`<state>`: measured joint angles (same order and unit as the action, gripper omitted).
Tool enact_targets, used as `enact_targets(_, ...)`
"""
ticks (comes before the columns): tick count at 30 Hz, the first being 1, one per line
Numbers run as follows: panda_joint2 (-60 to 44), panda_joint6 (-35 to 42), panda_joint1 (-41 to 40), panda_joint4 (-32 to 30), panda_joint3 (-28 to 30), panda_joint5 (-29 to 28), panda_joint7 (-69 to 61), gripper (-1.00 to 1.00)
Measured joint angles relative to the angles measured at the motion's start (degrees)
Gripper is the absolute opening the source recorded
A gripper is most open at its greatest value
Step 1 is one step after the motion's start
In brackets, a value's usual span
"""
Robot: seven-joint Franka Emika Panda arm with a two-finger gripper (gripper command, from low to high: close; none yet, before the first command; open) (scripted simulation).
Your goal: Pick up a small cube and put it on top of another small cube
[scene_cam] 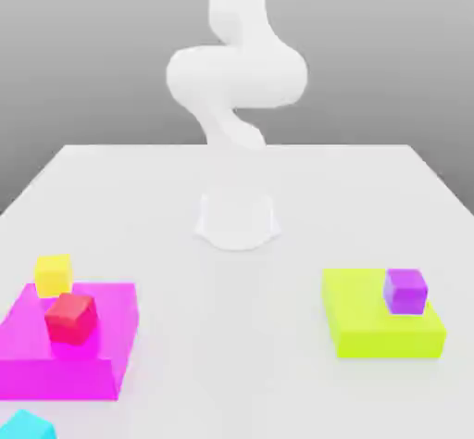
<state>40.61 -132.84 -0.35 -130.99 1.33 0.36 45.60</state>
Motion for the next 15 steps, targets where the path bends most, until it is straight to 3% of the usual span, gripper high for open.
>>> enact_targets(15, -31.5, -6.4, -2.8, 4.7, 8.1, 4.5, -3.1, 0.00)
